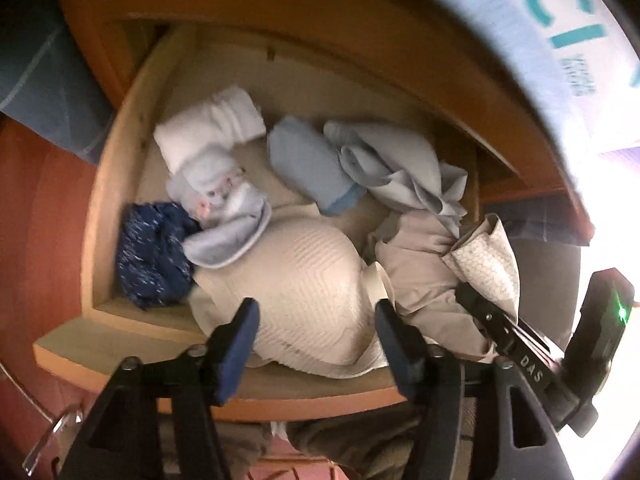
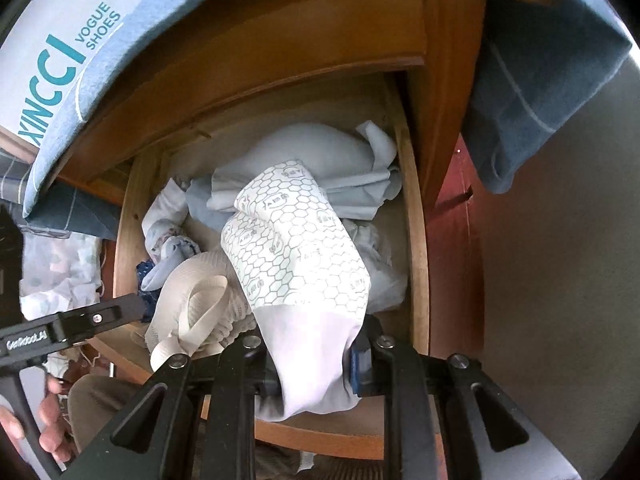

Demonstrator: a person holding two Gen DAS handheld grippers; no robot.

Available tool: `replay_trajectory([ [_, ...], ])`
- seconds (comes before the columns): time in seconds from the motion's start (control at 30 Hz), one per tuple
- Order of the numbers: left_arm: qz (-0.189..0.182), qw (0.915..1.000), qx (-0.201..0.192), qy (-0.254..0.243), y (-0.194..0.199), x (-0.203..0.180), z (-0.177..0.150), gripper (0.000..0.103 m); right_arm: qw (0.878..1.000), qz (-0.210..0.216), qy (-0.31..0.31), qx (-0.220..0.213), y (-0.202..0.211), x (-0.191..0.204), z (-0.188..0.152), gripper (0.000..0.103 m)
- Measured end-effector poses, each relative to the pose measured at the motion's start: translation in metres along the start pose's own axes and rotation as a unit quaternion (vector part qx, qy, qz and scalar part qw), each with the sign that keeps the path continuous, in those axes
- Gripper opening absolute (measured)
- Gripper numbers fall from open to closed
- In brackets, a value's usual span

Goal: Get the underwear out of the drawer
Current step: 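Close the right tool on the hexagon-print white-pink item, then lower the left tool into the drawer and grasp the cream knit bra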

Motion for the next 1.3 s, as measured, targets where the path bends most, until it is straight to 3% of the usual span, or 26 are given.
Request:
replay_trajectory([
  [0.3,0.047,0.9979,0.043,0.005,-0.035,-0.002,0.007,0.071,1.0,0.013,0.0,0.011,-0.007,0.003,0.0,0.02],
  [0.5,0.078,0.9958,0.048,-0.002,-0.055,-0.008,0.006,0.077,1.0,0.012,0.003,0.016,-0.01,0.006,0.0,0.021],
  [0.67,0.083,0.9953,0.05,0.002,-0.067,-0.009,0.005,0.078,1.0,0.012,0.005,0.021,-0.012,0.009,0.0,0.021],
  [0.73,0.087,0.995,0.05,-0.002,-0.071,-0.011,0.004,0.073,1.0,0.012,0.006,0.022,-0.013,0.01,0.001,0.022],
  [0.77,0.094,0.9944,0.048,-0.012,-0.072,-0.012,0.004,0.062,1.0,0.011,0.007,0.022,-0.013,0.011,0.001,0.022],
  [0.9,0.096,0.994,0.04,-0.033,-0.075,-0.016,-0.003,0.036,1.0,0.009,0.009,0.02,-0.014,0.014,0.0,0.022],
  [1.0,0.087,0.9951,0.033,-0.035,-0.071,-0.018,-0.004,0.022,1.0,0.006,0.009,0.019,-0.014,0.015,0.0,0.022],
  [1.3,0.056,0.9963,0.017,-0.063,-0.044,-0.021,-0.017,0.018,1.0,0.0,0.013,0.016,-0.017,0.019,-0.001,0.022],
])
Point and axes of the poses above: each gripper's, at about its wrist camera, not at the fingertips, and y roughly against the way its jaws point, x to its left, z to its top, the point moved 6 cm from there along -y, roughly the way its jaws point, and after that the axes turned 4 degrees about y, right-handed, at the moved point
